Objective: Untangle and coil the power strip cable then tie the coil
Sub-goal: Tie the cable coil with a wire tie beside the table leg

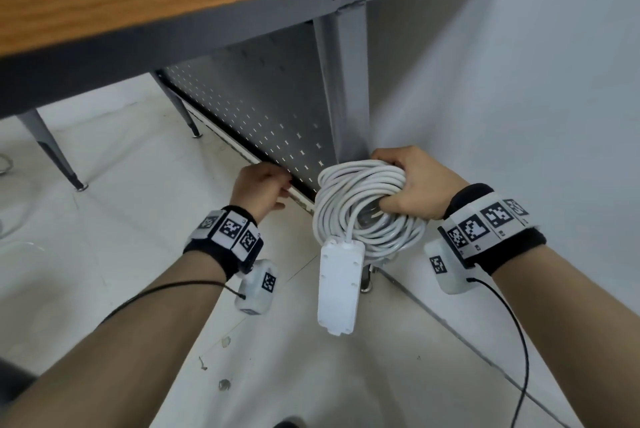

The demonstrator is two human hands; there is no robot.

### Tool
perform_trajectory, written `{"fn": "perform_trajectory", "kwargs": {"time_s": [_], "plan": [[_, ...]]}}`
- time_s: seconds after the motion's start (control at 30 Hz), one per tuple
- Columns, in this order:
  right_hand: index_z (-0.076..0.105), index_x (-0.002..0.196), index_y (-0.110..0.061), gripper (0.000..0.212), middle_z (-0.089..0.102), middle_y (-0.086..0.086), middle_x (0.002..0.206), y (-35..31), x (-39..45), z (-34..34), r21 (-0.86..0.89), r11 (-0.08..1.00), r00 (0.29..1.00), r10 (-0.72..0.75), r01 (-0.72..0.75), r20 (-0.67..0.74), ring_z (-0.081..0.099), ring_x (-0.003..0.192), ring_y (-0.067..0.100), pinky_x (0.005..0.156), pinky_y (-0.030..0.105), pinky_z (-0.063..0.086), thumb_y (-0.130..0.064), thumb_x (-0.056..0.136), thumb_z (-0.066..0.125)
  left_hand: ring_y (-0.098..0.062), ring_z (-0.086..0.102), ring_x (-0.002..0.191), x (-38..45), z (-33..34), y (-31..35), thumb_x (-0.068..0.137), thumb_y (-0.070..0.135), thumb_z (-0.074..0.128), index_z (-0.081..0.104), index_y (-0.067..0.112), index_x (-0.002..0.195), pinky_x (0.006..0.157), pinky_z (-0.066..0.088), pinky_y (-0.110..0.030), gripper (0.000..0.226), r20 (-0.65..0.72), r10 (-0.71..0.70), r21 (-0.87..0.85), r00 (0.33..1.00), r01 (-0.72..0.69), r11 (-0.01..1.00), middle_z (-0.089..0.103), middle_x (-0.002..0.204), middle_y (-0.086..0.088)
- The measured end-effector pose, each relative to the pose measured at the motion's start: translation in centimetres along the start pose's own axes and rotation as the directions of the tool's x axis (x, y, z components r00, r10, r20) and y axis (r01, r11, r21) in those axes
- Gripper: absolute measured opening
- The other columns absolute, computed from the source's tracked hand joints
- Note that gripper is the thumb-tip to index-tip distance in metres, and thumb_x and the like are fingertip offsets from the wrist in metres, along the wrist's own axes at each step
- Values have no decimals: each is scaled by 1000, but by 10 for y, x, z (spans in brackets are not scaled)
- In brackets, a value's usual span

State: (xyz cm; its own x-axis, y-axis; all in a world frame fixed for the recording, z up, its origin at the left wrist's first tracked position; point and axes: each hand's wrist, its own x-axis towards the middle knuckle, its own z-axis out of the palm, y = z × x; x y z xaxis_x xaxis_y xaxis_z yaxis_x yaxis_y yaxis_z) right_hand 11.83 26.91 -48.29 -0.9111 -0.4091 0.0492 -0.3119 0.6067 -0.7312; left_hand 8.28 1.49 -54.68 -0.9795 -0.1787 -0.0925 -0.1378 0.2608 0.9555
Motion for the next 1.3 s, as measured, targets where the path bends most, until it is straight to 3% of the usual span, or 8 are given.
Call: {"fn": "perform_trajectory", "kwargs": {"time_s": [0.17,0.4,0.53,0.7,0.87,1.07,1.2,1.3], "plan": [[60,83,-29,37,68,-5,74,1,0,1,11,1000,1000,-4,4,-10,65,63,7,62,23,52,2,68,72,-23,70,80,19,23,-19,86,4,53,69,15,78,60,57,-30,21,26,-89,99,996,86,991,72,80,-6],[61,85,-28,38,67,-6,72,3,1,2,38,999,999,-23,24,-22,64,61,4,59,17,50,3,67,73,-27,65,98,24,41,-24,85,2,47,67,9,107,77,60,-42,30,106,-137,148,985,121,982,68,104,-11],[60,83,-31,41,67,-8,69,3,1,2,50,998,999,-30,32,-30,63,60,2,59,16,50,4,67,72,-28,63,105,27,46,-26,90,5,49,60,11,121,60,57,-29,33,183,-198,137,963,174,975,65,114,-11],[60,82,-32,41,66,-13,64,2,1,2,59,998,999,-23,24,-24,63,59,2,57,15,48,4,67,73,-6,58,69,32,57,-32,94,9,56,61,17,90,41,44,-10,10,268,-157,183,951,110,977,64,81,3],[60,83,-30,39,66,-8,68,2,1,2,59,998,999,-26,28,-32,63,59,3,57,16,49,4,67,72,8,56,43,36,62,-39,95,2,56,55,16,74,43,43,-7,25,321,-119,209,939,52,976,62,59,5],[61,86,-29,39,68,-7,71,2,1,3,64,998,999,-24,25,-21,65,60,3,58,16,51,4,68,73,-8,53,53,27,55,-38,93,6,59,56,16,71,41,42,-8,24,292,-149,332,945,46,942,57,66,2],[62,88,-26,38,68,-7,71,1,-1,4,67,998,999,-12,15,-33,64,60,3,58,16,51,4,68,73,-22,53,61,16,30,-35,94,4,45,68,1,96,63,57,-30,22,267,-239,186,934,193,963,56,74,-16],[63,89,-23,35,67,-6,71,-2,-3,5,60,998,999,2,0,-45,63,58,3,57,17,51,4,68,72,-18,36,45,0,8,-24,95,10,45,65,9,82,50,47,-26,24,221,-217,124,951,193,973,38,52,-2]]}}
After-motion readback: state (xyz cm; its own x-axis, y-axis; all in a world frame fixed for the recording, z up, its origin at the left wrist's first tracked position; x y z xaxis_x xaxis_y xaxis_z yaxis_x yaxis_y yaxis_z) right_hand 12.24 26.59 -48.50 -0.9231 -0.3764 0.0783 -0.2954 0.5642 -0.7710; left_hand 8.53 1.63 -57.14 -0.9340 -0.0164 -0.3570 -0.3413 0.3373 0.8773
